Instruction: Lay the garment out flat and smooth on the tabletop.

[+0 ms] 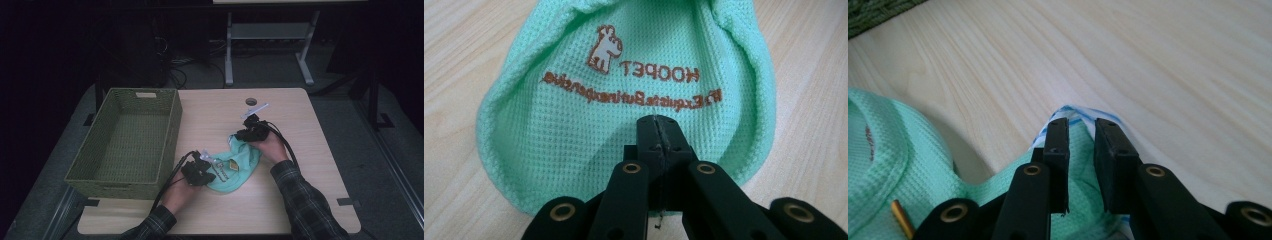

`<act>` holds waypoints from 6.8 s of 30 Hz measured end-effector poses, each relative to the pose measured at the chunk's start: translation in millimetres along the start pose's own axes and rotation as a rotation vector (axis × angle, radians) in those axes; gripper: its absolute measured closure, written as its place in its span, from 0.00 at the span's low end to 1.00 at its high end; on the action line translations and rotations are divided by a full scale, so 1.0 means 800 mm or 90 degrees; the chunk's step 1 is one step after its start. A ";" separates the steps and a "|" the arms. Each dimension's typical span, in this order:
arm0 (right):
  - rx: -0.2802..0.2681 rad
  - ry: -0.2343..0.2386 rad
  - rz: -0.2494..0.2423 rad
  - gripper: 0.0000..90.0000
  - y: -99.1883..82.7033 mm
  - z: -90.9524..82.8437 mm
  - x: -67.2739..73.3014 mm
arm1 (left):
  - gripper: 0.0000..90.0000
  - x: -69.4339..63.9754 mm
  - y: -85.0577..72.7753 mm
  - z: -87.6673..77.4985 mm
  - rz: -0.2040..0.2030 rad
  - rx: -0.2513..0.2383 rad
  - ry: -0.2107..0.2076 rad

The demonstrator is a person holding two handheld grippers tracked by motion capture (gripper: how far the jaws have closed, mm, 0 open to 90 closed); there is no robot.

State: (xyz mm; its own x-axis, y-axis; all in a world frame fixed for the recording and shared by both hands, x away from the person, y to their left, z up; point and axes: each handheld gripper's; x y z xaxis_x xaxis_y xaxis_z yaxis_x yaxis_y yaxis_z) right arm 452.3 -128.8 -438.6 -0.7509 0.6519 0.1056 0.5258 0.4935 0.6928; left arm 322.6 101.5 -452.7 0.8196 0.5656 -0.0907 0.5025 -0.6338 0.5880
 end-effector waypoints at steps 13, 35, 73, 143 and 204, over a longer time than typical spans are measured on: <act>0.041 -0.008 -0.015 0.78 -0.007 0.029 0.006 | 0.99 0.000 0.000 0.000 0.000 0.001 0.000; -0.026 -0.058 0.002 0.97 0.004 -0.005 -0.004 | 0.99 0.000 0.000 0.000 0.005 0.006 0.003; -0.096 -0.009 0.036 1.00 -0.058 -0.091 0.016 | 0.99 0.002 0.000 -0.002 0.004 0.008 -0.002; -0.010 0.031 0.002 1.00 -0.127 -0.060 0.078 | 1.00 0.081 0.094 0.058 -0.016 0.008 0.073; -0.051 -0.015 0.085 0.84 -0.089 -0.039 -0.003 | 1.00 0.002 0.043 0.034 0.016 -0.002 -0.046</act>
State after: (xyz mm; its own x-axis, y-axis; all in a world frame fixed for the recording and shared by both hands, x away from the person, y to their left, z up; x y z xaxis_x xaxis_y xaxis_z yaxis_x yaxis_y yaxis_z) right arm 404.4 -183.5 -466.0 -0.6668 0.7220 0.1844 0.5855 0.3546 0.7290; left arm 348.9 65.7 -454.4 0.8501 0.5095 -0.1334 0.4802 -0.6460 0.5933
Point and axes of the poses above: each handheld gripper's, and its own axes: z roughly forward along the jaws, y roughly out of its top, x roughly to its left, and after that the axes turned 3 degrees about -x, right-handed
